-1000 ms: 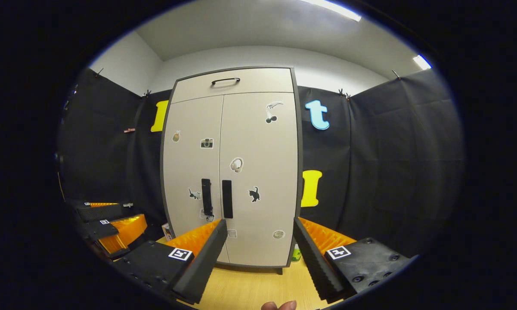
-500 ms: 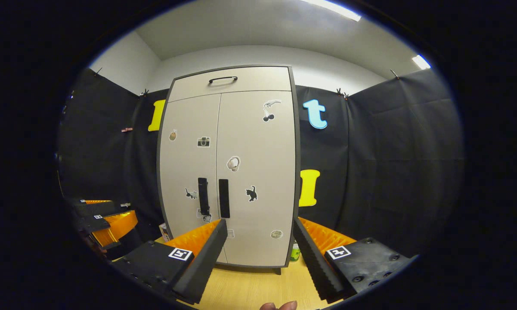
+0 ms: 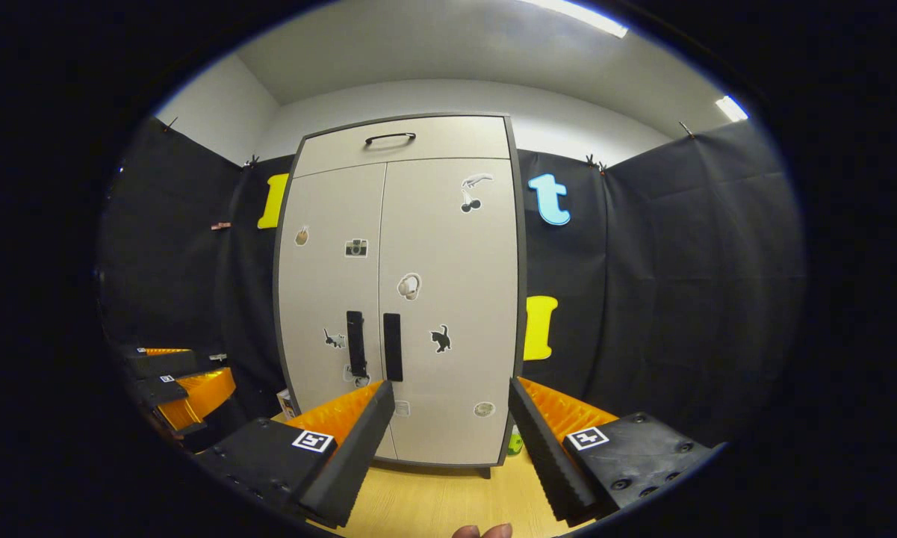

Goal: Open the right door of the double-door shoe cabinet with the right hand, and open the left door with the left hand.

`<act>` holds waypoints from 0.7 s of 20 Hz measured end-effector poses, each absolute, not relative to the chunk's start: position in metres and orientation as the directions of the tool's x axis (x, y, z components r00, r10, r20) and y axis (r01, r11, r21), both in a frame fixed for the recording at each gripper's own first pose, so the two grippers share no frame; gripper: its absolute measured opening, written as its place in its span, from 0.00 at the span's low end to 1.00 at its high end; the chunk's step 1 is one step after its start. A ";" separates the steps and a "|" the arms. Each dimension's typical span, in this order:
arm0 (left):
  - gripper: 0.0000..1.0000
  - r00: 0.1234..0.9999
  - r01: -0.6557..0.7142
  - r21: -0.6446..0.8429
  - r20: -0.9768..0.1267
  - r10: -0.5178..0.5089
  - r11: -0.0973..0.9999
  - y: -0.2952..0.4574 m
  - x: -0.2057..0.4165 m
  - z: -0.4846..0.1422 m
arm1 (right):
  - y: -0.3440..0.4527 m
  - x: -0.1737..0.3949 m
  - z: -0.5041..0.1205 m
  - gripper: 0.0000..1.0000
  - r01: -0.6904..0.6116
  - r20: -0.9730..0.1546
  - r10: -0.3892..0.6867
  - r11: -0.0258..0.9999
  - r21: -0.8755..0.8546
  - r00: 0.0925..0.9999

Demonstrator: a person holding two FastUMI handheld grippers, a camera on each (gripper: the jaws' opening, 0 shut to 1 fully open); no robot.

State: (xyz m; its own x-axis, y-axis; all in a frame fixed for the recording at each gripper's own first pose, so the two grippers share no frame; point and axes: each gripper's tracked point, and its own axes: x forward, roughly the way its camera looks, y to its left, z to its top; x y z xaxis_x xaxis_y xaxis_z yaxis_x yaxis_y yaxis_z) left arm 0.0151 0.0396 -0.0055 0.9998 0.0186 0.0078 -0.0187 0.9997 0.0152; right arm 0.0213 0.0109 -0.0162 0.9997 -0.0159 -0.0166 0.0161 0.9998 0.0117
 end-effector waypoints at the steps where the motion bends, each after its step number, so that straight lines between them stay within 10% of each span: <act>1: 0.95 1.000 -0.021 0.017 0.009 0.021 1.000 0.042 0.014 -0.005 | 0.013 0.025 -0.017 0.97 0.016 -0.018 -0.016 1.000 0.012 1.000; 14: 0.95 0.991 -0.130 0.049 -0.031 0.132 0.990 0.106 0.009 -0.034 | 0.069 0.147 -0.038 0.97 -0.040 0.003 0.040 0.999 0.033 0.999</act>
State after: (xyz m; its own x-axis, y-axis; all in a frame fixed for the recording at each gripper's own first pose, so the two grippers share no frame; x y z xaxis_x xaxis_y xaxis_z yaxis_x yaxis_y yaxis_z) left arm 0.0093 0.1060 -0.0338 0.9908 0.1316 -0.0307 -0.1300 0.9903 0.0491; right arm 0.1465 0.0690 -0.0383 0.9992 0.0396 0.0029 -0.0397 0.9987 0.0328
